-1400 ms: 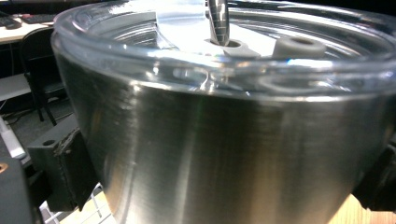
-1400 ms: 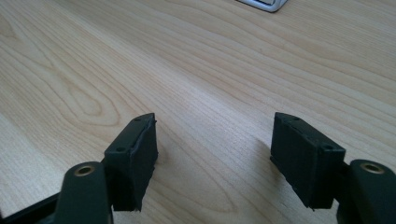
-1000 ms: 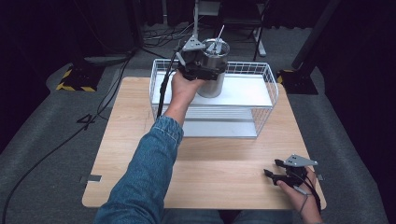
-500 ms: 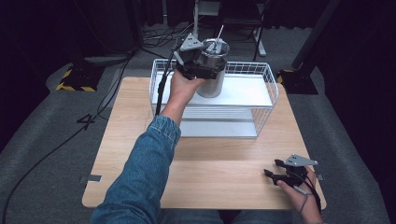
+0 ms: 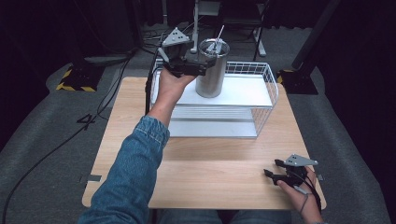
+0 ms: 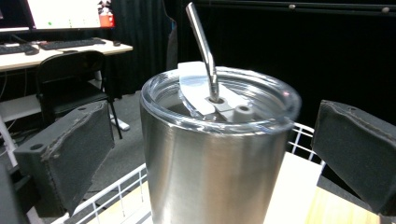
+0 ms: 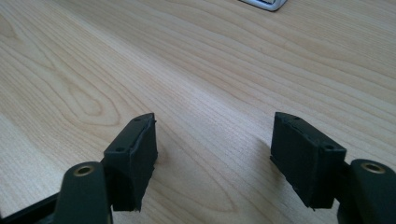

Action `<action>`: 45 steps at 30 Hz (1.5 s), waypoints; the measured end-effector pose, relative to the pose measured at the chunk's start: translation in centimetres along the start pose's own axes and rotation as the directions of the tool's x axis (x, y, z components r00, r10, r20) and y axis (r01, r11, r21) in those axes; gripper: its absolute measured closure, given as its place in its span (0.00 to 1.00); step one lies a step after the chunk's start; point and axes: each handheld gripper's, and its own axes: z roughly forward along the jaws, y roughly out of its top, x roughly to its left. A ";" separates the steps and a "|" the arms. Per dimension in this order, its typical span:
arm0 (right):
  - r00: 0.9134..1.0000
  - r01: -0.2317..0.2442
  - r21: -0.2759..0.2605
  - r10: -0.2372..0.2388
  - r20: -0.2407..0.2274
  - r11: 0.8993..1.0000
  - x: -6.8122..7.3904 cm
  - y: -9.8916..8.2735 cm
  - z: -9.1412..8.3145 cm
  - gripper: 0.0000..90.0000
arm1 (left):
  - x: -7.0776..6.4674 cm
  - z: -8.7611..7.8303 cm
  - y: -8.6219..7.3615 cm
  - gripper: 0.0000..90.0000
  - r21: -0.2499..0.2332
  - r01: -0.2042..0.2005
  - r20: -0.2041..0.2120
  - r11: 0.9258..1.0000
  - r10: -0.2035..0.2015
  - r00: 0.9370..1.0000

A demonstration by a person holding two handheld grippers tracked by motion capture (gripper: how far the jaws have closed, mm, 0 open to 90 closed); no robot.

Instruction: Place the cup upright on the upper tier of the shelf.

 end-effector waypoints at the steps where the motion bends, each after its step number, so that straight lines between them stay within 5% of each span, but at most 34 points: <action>1: 1.000 0.000 0.001 0.000 0.001 1.000 0.0 0.0 0.0 0.35 | 0.0 -0.5 0.1 0.00 -0.003 -0.004 0.005 1.000 0.004 1.000; 22: 1.000 0.000 0.002 0.000 0.003 1.000 0.0 0.0 0.0 0.34 | -1.5 -9.7 -0.3 0.00 -0.015 -0.076 0.036 0.997 0.077 0.996; 36: 1.000 -0.002 0.002 0.002 0.003 1.000 0.0 0.0 0.0 0.34 | -3.7 -15.3 -3.2 0.00 0.010 -0.108 0.030 0.994 0.108 0.994; 45: 1.000 0.000 0.002 0.000 0.004 1.000 0.0 0.0 0.0 0.34 | -3.8 -16.9 -4.8 0.00 0.030 -0.100 0.032 0.995 0.099 0.995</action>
